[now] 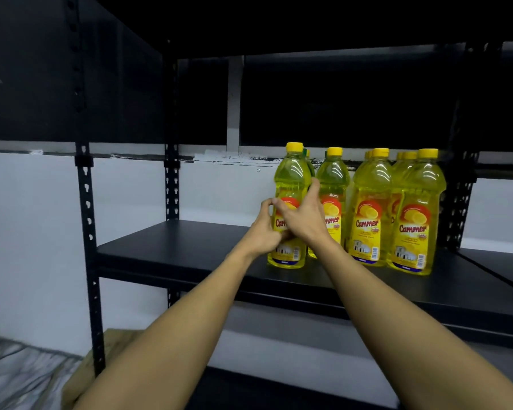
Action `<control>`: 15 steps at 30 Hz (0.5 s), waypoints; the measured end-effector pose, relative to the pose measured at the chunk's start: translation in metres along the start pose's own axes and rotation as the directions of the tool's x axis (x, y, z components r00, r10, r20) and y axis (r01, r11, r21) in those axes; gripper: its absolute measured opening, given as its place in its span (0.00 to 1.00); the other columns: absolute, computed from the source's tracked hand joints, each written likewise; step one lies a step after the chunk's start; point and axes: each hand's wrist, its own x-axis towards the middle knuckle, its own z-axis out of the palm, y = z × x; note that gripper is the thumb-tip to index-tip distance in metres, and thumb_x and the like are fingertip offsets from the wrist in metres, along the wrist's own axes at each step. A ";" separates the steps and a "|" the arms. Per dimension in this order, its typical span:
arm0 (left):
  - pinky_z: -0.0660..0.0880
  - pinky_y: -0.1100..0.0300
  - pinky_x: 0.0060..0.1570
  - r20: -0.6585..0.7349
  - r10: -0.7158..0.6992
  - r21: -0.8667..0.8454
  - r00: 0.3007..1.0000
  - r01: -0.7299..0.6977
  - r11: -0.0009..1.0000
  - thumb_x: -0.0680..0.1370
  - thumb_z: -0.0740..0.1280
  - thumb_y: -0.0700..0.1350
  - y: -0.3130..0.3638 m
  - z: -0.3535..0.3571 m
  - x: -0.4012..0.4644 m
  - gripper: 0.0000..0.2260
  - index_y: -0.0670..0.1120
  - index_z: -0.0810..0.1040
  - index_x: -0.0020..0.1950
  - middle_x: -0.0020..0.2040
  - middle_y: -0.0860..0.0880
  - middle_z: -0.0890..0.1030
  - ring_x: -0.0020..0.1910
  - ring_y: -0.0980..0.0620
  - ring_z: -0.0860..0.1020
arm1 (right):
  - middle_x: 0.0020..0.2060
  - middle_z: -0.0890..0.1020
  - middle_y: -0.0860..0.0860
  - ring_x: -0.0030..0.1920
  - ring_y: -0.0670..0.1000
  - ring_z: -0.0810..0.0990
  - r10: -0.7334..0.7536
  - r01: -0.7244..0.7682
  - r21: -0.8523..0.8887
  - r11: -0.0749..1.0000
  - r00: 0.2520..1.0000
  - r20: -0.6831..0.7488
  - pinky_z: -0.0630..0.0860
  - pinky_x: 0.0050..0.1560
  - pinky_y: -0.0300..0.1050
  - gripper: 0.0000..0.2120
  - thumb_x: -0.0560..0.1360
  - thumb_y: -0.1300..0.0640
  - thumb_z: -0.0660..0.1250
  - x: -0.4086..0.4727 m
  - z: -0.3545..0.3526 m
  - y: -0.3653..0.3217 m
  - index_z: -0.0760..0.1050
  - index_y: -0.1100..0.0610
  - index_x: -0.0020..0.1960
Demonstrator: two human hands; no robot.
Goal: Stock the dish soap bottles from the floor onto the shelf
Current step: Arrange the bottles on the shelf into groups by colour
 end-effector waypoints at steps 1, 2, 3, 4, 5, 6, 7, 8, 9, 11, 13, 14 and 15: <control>0.79 0.44 0.58 -0.008 0.007 -0.004 1.000 -0.007 1.000 0.74 0.74 0.40 0.001 -0.003 -0.006 0.36 0.51 0.55 0.74 0.57 0.48 0.81 0.55 0.47 0.82 | 0.67 0.72 0.57 0.68 0.60 0.71 0.014 -0.015 0.030 0.999 1.000 0.020 0.72 0.62 0.52 0.42 0.74 0.45 0.73 -0.003 0.000 -0.002 0.53 0.58 0.76; 0.78 0.45 0.59 -0.013 0.019 -0.009 1.000 -0.019 1.000 0.74 0.74 0.40 0.002 -0.006 -0.012 0.36 0.51 0.56 0.75 0.58 0.48 0.80 0.55 0.48 0.82 | 0.62 0.74 0.55 0.65 0.59 0.74 0.022 -0.023 0.049 0.999 0.999 0.036 0.73 0.58 0.50 0.37 0.74 0.44 0.73 -0.007 0.001 -0.004 0.57 0.58 0.72; 0.78 0.48 0.60 -0.015 0.030 -0.004 0.999 -0.030 1.000 0.75 0.74 0.41 0.004 -0.009 -0.018 0.36 0.51 0.56 0.75 0.59 0.49 0.79 0.55 0.50 0.81 | 0.59 0.75 0.53 0.61 0.58 0.76 0.026 -0.029 0.065 0.997 0.998 0.051 0.75 0.55 0.48 0.34 0.74 0.44 0.73 -0.009 0.002 -0.006 0.59 0.58 0.68; 0.78 0.52 0.60 -0.009 0.040 0.000 0.999 -0.040 0.999 0.76 0.74 0.41 0.005 -0.011 -0.024 0.36 0.51 0.56 0.76 0.59 0.50 0.78 0.54 0.52 0.80 | 0.58 0.75 0.53 0.59 0.56 0.78 0.025 -0.031 0.087 0.996 0.997 0.068 0.75 0.52 0.46 0.32 0.74 0.44 0.73 -0.011 0.003 -0.006 0.60 0.57 0.66; 0.77 0.55 0.59 0.005 0.050 0.015 0.999 -0.050 0.999 0.76 0.74 0.43 0.005 -0.015 -0.030 0.37 0.52 0.55 0.77 0.58 0.52 0.77 0.55 0.53 0.79 | 0.58 0.75 0.53 0.57 0.55 0.78 0.025 -0.034 0.110 0.993 0.996 0.084 0.76 0.50 0.44 0.30 0.74 0.45 0.73 -0.011 0.006 -0.006 0.59 0.56 0.64; 0.76 0.55 0.59 0.024 0.055 0.050 0.998 -0.056 0.997 0.76 0.73 0.45 0.003 -0.021 -0.034 0.37 0.53 0.55 0.78 0.59 0.53 0.77 0.57 0.53 0.78 | 0.58 0.75 0.54 0.57 0.55 0.78 0.018 -0.031 0.134 0.991 0.995 0.093 0.77 0.50 0.44 0.29 0.74 0.45 0.73 -0.011 0.011 -0.006 0.59 0.55 0.63; 0.75 0.56 0.60 0.046 0.054 0.115 0.997 -0.059 0.992 0.77 0.73 0.48 -0.001 -0.030 -0.037 0.37 0.54 0.54 0.79 0.61 0.53 0.77 0.60 0.52 0.77 | 0.58 0.75 0.53 0.57 0.54 0.78 0.008 -0.023 0.153 0.988 0.995 0.096 0.78 0.52 0.47 0.29 0.75 0.45 0.72 -0.010 0.018 -0.006 0.58 0.54 0.63; 0.73 0.56 0.62 0.062 0.043 0.198 0.997 -0.055 0.979 0.77 0.72 0.51 -0.008 -0.042 -0.037 0.37 0.53 0.55 0.79 0.65 0.51 0.77 0.63 0.51 0.76 | 0.59 0.75 0.52 0.58 0.54 0.78 -0.004 -0.012 0.165 0.986 0.995 0.095 0.78 0.56 0.50 0.29 0.75 0.45 0.72 -0.008 0.026 -0.007 0.58 0.53 0.64; 0.71 0.56 0.63 0.061 0.025 0.299 0.998 -0.042 0.953 0.77 0.71 0.55 -0.016 -0.057 -0.036 0.35 0.51 0.58 0.79 0.69 0.49 0.75 0.67 0.50 0.74 | 0.59 0.74 0.51 0.58 0.52 0.77 -0.011 -0.006 0.174 0.985 0.995 0.098 0.77 0.58 0.51 0.29 0.75 0.45 0.72 -0.005 0.035 -0.007 0.58 0.53 0.65; 0.67 0.53 0.69 0.022 -0.027 0.481 0.999 0.013 0.877 0.80 0.65 0.59 -0.038 -0.092 -0.034 0.31 0.46 0.63 0.78 0.75 0.46 0.70 0.73 0.47 0.69 | 0.59 0.74 0.50 0.58 0.51 0.77 -0.017 -0.007 0.201 0.980 0.993 0.114 0.76 0.55 0.49 0.29 0.76 0.46 0.71 0.002 0.058 -0.009 0.58 0.53 0.67; 0.65 0.52 0.71 -0.024 -0.066 0.573 0.998 0.068 0.817 0.82 0.61 0.59 -0.060 -0.129 -0.034 0.28 0.43 0.67 0.76 0.75 0.45 0.69 0.74 0.46 0.67 | 0.58 0.76 0.51 0.55 0.52 0.80 -0.021 -0.012 0.241 0.970 0.991 0.135 0.79 0.51 0.48 0.29 0.75 0.46 0.72 0.014 0.088 -0.012 0.58 0.52 0.66; 0.65 0.51 0.71 -0.043 -0.101 0.597 0.994 0.107 0.795 0.82 0.59 0.59 -0.072 -0.147 -0.032 0.28 0.43 0.67 0.76 0.75 0.44 0.69 0.74 0.45 0.67 | 0.57 0.77 0.52 0.54 0.52 0.81 -0.023 -0.017 0.257 0.966 0.988 0.152 0.80 0.50 0.49 0.28 0.76 0.46 0.72 0.019 0.104 -0.014 0.58 0.52 0.66; 0.65 0.50 0.71 -0.059 -0.139 0.618 0.989 0.145 0.773 0.82 0.58 0.60 -0.084 -0.163 -0.031 0.28 0.44 0.67 0.76 0.75 0.44 0.69 0.74 0.45 0.68 | 0.57 0.77 0.52 0.53 0.52 0.81 -0.027 -0.020 0.266 0.964 0.985 0.172 0.81 0.50 0.50 0.28 0.76 0.46 0.71 0.025 0.122 -0.014 0.58 0.51 0.65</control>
